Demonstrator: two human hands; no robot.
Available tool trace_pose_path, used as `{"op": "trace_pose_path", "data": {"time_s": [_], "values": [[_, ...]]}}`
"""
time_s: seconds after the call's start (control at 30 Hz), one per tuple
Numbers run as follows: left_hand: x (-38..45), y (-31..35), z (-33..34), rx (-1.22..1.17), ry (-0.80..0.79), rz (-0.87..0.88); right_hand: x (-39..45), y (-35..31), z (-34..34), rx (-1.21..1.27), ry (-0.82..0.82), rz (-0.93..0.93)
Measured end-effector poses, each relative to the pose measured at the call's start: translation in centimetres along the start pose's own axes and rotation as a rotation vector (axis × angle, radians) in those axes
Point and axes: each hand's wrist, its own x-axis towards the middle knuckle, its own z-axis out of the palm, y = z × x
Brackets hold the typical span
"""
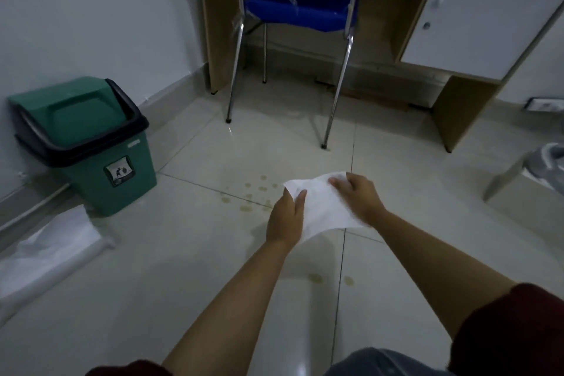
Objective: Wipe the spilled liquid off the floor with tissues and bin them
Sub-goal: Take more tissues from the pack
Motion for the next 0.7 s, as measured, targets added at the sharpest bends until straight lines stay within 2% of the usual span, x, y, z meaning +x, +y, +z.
{"op": "trace_pose_path", "data": {"time_s": [0.17, 0.27, 0.43, 0.53, 0.63, 0.7], "values": [[-3.5, -3.7, 5.5, 0.097, 0.055, -0.061, -2.5, 7.9, 2.9, 0.050, 0.002, 0.050], [-5.4, -6.1, 7.6, 0.220, 0.031, -0.101, -3.9, 12.0, 4.4, 0.033, 0.009, 0.090], [-7.8, -8.9, 8.7, 0.461, 0.061, -0.079, -6.1, 16.7, 6.1, -0.178, 0.032, 0.028], [-7.7, -10.3, 8.8, 0.603, 0.111, 0.014, -6.5, 18.0, 7.0, -0.365, 0.061, -0.015], [-7.3, -11.0, 8.7, 0.640, 0.086, 0.050, -6.0, 18.6, 7.4, -0.475, 0.107, -0.129], [-7.2, -11.3, 8.7, 0.640, 0.108, 0.025, -5.5, 18.9, 7.5, -0.492, 0.110, -0.123]]}}
